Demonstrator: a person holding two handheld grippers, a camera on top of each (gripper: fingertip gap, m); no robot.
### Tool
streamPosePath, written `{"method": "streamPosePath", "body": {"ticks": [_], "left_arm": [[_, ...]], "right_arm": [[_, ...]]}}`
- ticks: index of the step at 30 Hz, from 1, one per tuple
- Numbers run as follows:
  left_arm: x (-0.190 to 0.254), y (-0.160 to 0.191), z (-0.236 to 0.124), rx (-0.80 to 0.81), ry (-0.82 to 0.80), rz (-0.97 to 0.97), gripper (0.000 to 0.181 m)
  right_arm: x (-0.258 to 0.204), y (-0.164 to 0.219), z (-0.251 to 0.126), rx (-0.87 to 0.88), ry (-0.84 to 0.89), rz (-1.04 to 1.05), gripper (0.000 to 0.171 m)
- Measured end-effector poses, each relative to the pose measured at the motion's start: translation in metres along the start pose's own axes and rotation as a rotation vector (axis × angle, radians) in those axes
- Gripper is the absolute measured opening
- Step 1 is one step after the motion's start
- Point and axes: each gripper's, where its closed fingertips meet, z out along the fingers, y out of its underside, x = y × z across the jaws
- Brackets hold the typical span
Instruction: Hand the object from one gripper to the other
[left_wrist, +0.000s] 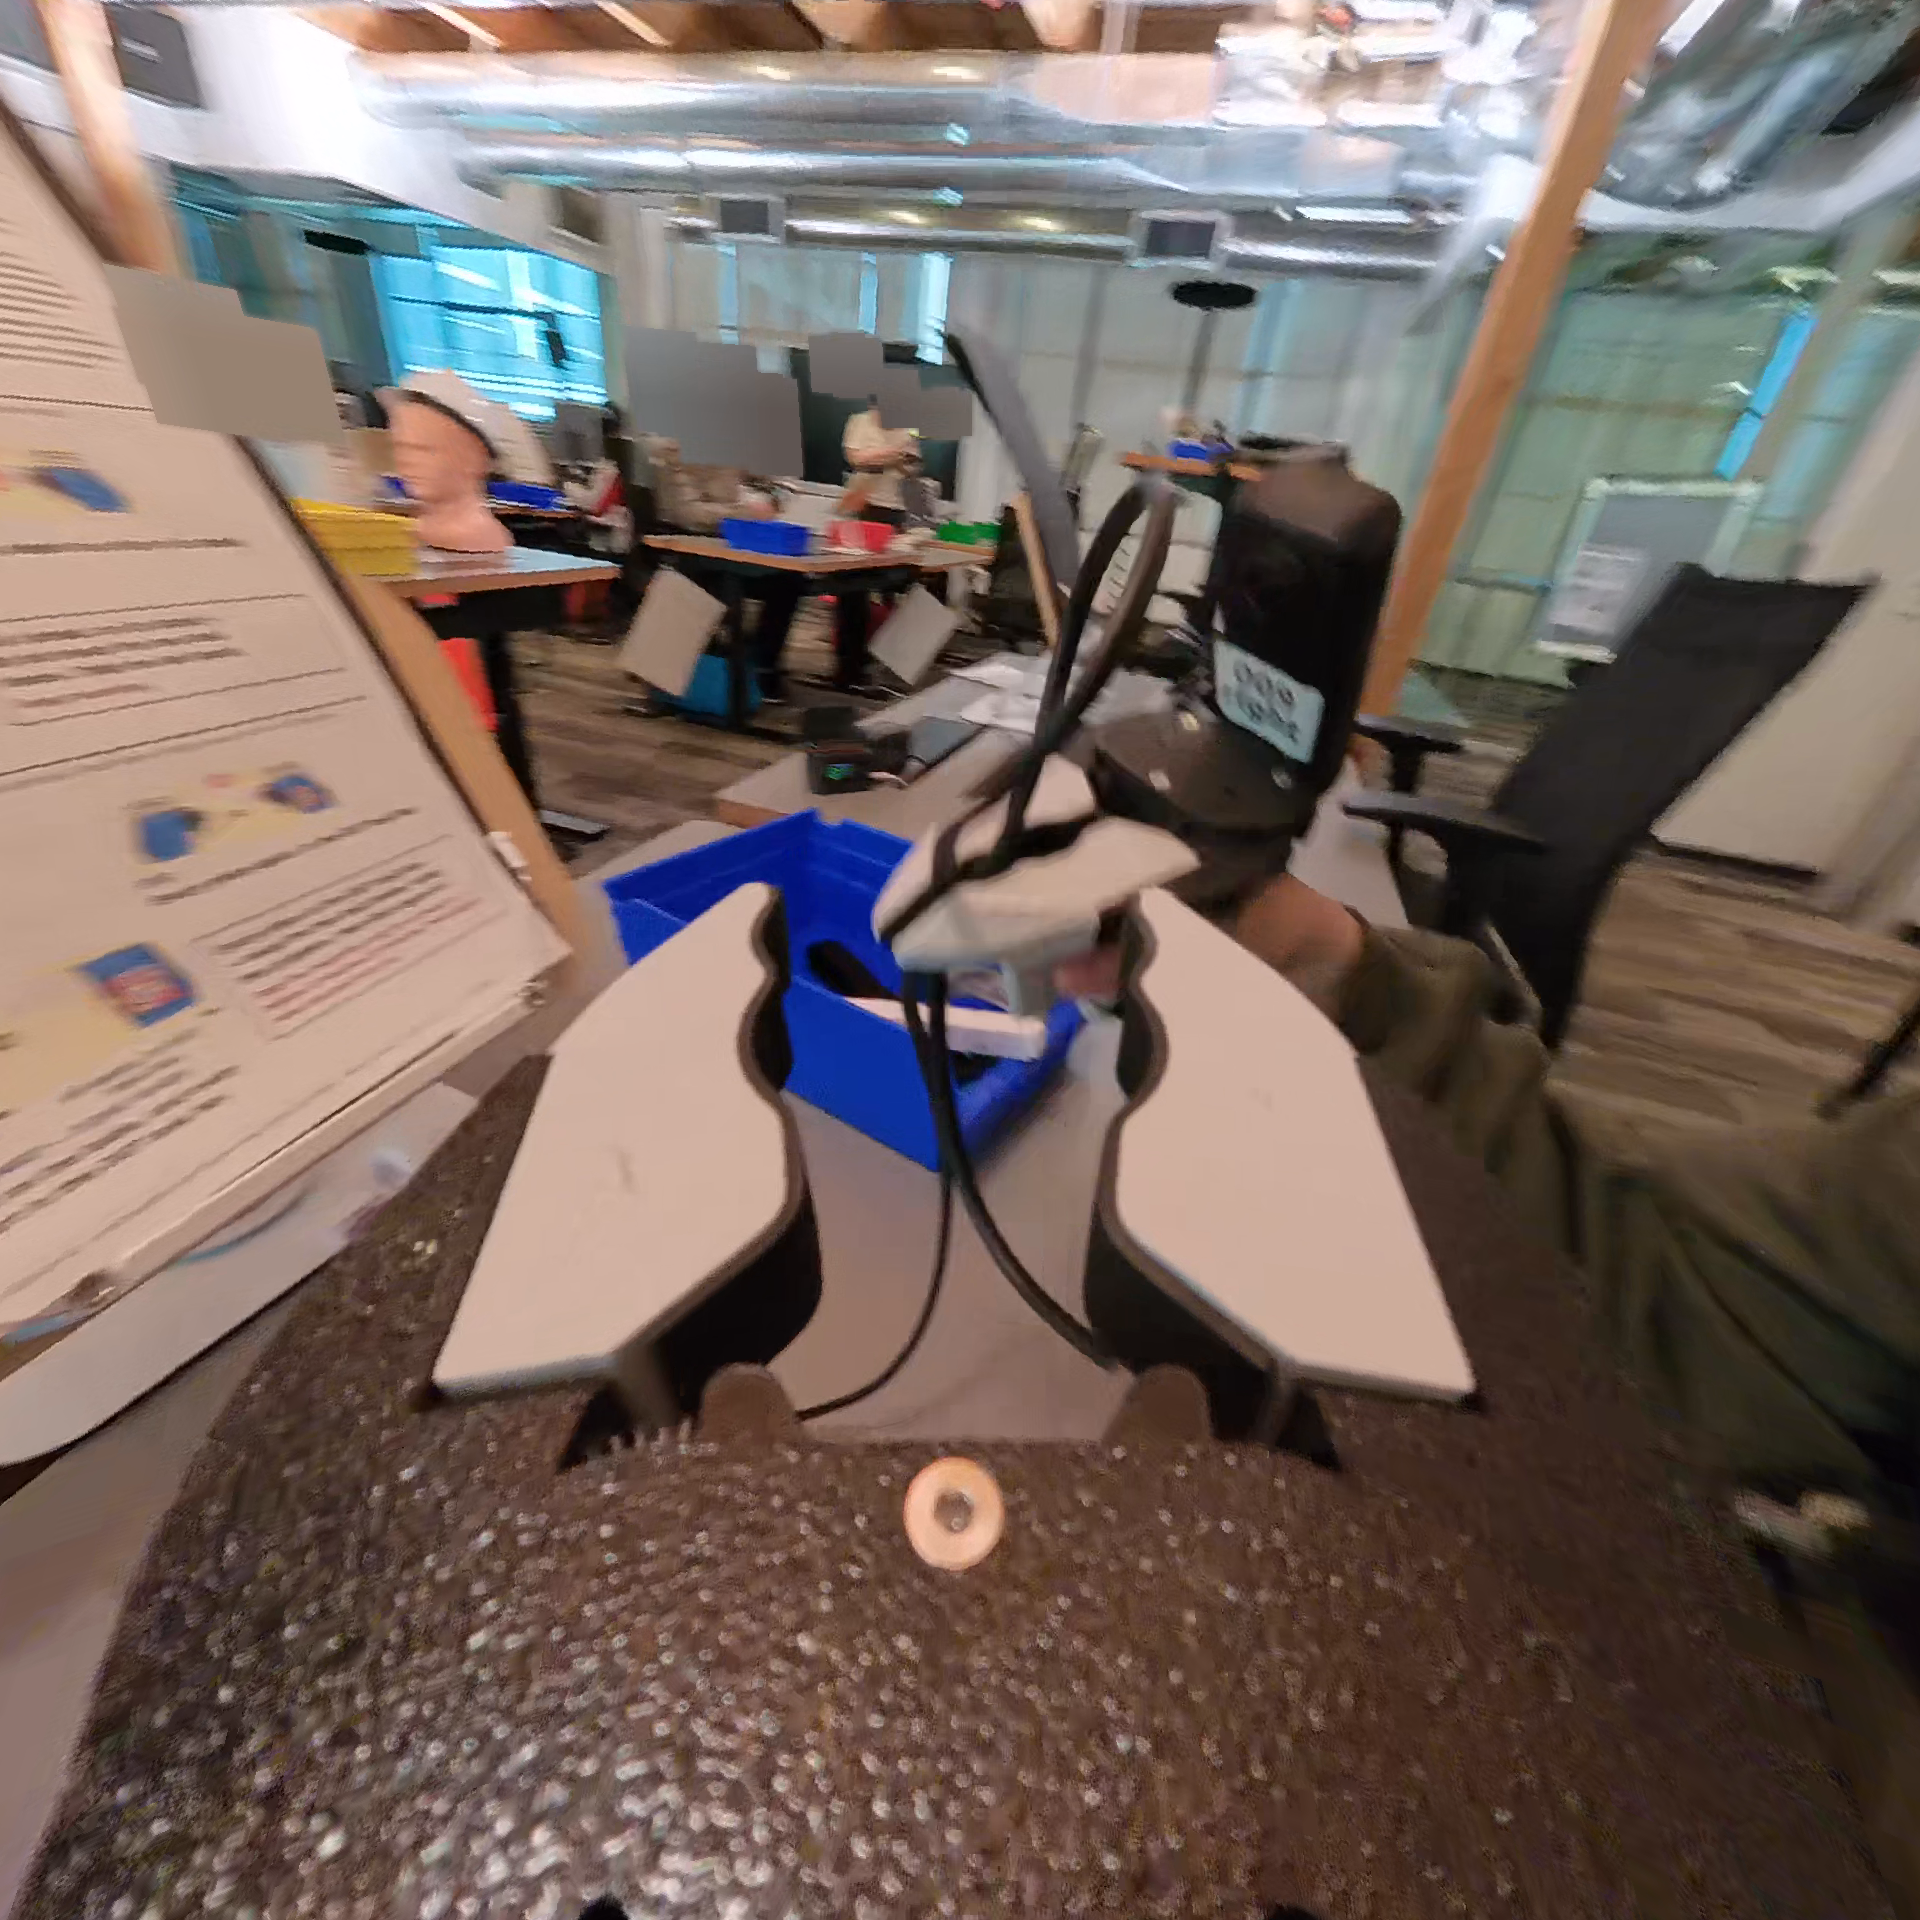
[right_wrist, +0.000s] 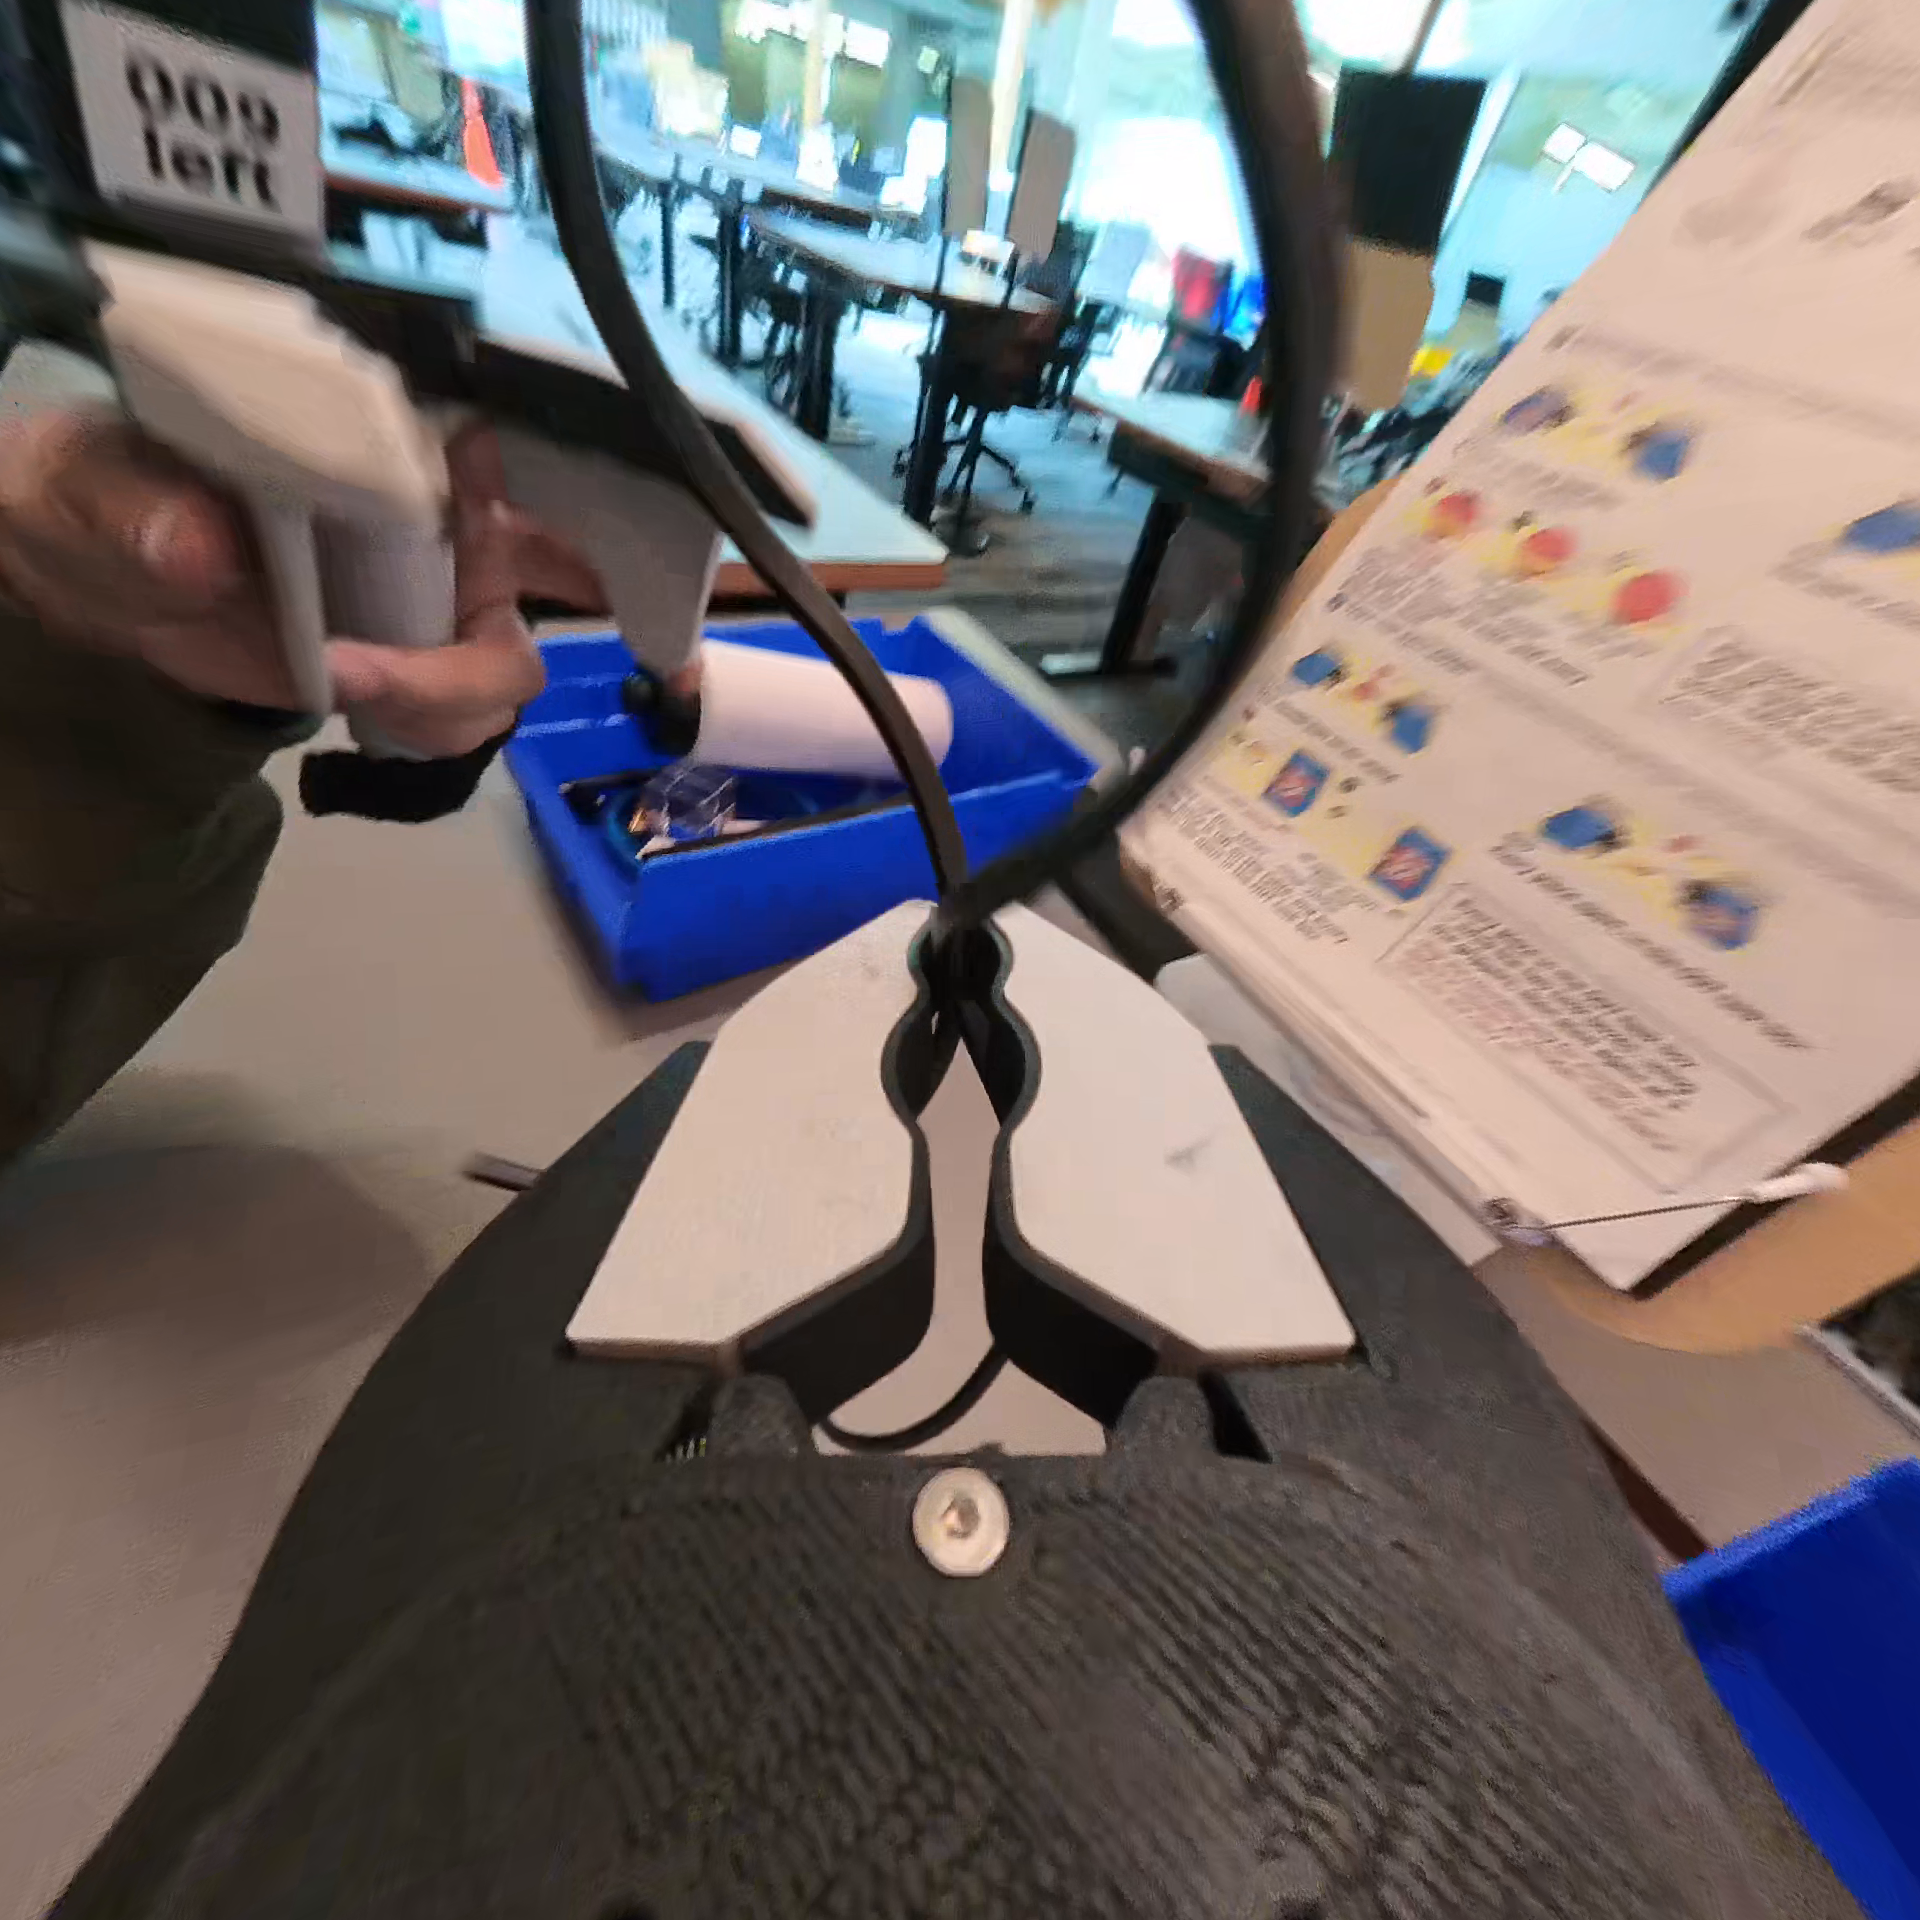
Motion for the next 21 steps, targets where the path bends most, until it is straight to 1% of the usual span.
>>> {"method": "streamPosePath", "body": {"ticks": [2, 4, 6, 10, 14, 15, 18, 21], "left_arm": [[0.009, 0.012, 0.0, -0.069, 0.062, 0.045, 0.064], [0.008, 0.027, 0.004, -0.142, 0.069, 0.081, 0.066], [0.008, 0.044, 0.012, -0.203, 0.106, 0.067, 0.067], [0.02, 0.078, 0.031, -0.34, 0.223, -0.002, 0.075], [0.035, 0.113, 0.044, -0.474, 0.301, 0.056, 0.076], [0.033, 0.122, 0.046, -0.51, 0.291, 0.089, 0.073], [0.012, 0.14, 0.061, -0.568, 0.149, 0.209, 0.07], [0.022, 0.145, 0.073, -0.566, 0.175, 0.239, 0.057]], "right_arm": [[0.007, -0.019, -0.016, 0.104, 0.032, -0.028, 0.004], [0.008, -0.036, -0.031, 0.197, 0.039, -0.055, 0.004], [0.007, -0.049, -0.043, 0.258, 0.061, -0.101, 0.004], [-0.002, -0.061, -0.054, 0.299, 0.073, -0.212, 0.003], [-0.016, -0.063, -0.052, 0.302, 0.025, -0.276, 0.004], [-0.019, -0.064, -0.052, 0.311, 0.007, -0.275, 0.004], [-0.029, -0.077, -0.057, 0.408, -0.041, -0.246, 0.004], [-0.034, -0.083, -0.059, 0.451, -0.073, -0.224, 0.004]]}}
